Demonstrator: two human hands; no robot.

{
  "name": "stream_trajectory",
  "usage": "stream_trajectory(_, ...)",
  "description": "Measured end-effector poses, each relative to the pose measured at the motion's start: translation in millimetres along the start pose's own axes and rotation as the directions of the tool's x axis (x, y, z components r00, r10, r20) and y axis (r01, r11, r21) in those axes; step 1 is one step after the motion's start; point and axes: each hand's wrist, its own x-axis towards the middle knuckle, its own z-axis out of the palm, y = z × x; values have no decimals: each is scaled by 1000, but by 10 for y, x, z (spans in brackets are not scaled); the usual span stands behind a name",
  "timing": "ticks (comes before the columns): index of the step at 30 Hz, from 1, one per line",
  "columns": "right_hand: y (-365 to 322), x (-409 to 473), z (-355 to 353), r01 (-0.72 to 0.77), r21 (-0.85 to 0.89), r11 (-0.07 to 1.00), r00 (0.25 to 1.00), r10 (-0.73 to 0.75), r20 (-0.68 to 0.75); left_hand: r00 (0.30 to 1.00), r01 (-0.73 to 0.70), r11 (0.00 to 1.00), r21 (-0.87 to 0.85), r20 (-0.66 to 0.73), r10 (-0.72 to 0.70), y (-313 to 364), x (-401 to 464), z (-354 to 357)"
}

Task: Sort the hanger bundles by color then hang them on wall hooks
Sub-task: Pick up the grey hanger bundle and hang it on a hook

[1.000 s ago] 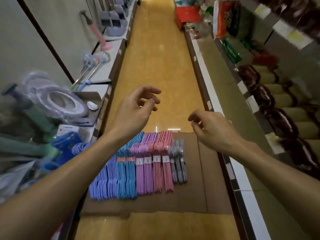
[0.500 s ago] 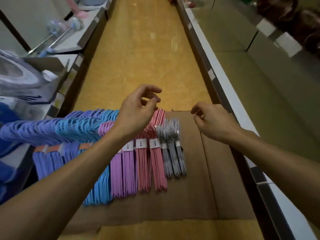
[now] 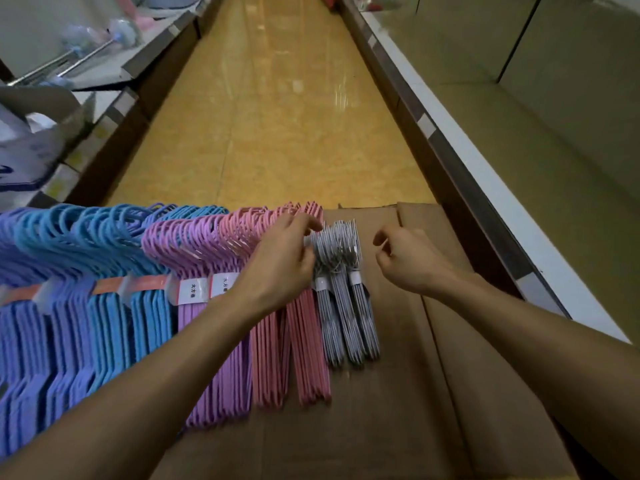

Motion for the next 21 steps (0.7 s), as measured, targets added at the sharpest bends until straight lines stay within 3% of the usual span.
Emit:
stream_trajectory(6, 75, -100, 267, -140, 84, 987, 977, 123, 175, 991, 82, 995, 54, 98, -87, -1, -5, 114)
stream_trajectory(11, 141, -110, 493, -307, 245, 920, 921, 221, 322, 985, 157, 987, -30, 79, -154, 92, 7, 131)
stream_trajectory(15, 164, -103, 686, -400, 452, 797, 898, 242, 369, 969, 246, 958, -145, 47, -242, 149, 44, 125)
stream_trajectory(21, 154, -132, 907, -437, 547, 714, 890, 258, 375, 963, 269, 917, -295, 87, -254, 238, 62, 109)
